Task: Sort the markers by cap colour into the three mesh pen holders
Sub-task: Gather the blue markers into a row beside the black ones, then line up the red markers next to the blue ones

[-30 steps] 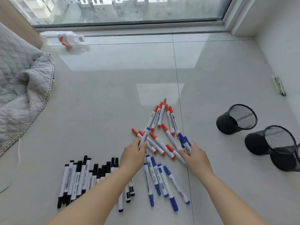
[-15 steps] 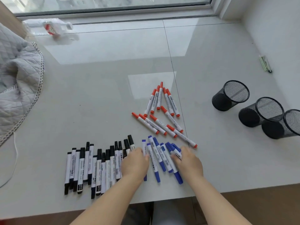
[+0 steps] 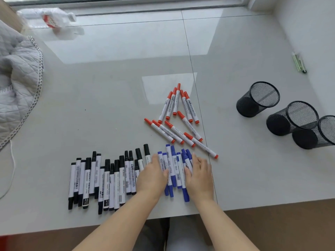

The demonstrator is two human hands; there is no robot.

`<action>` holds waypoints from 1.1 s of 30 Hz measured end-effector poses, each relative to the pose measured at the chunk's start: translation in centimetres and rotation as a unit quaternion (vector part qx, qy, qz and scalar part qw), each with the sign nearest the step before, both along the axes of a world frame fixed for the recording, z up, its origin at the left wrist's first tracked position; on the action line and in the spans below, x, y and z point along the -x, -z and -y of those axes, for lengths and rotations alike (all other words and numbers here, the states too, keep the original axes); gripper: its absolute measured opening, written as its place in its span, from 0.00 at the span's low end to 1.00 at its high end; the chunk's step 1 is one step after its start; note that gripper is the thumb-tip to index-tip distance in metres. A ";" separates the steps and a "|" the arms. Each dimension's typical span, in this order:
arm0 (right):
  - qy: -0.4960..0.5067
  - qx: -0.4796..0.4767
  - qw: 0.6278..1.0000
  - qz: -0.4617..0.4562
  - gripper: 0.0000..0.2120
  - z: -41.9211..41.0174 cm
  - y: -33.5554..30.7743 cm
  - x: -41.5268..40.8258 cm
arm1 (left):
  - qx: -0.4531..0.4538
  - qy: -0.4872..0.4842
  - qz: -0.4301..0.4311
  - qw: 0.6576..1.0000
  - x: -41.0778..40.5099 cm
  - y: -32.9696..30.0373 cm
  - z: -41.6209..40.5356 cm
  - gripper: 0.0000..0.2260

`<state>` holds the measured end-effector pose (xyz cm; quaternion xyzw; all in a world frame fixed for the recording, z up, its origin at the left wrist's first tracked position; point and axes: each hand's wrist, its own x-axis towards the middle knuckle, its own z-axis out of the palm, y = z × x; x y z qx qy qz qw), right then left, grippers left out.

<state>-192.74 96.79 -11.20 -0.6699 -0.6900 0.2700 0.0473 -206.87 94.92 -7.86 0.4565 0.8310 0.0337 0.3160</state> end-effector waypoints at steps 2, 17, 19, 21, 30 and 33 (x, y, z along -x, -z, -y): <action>-0.015 -0.022 0.999 0.031 0.28 0.8 0.3 0.0 | -0.001 0.015 0.002 1.000 -0.2 0.1 0.0 0.26; 0.002 0.018 0.996 0.087 0.33 2.8 1.5 0.3 | 0.024 0.071 -0.012 0.997 -0.4 0.8 0.3 0.31; 0.009 0.015 0.996 0.087 0.32 2.4 0.8 0.3 | 0.016 0.075 -0.018 0.997 -0.3 0.6 0.3 0.30; 0.024 -0.025 0.996 0.079 0.30 1.8 -0.1 0.4 | 0.003 0.084 -0.041 0.996 0.2 0.4 -0.1 0.28; -0.016 -0.128 0.991 0.031 0.17 -6.9 -1.6 -0.2 | -0.130 0.257 -0.119 0.950 4.7 -0.3 -7.9 0.18; -0.063 -0.084 0.993 0.051 0.19 -9.5 -0.7 -0.7 | -0.119 0.234 -0.110 0.959 5.5 0.1 -9.5 0.14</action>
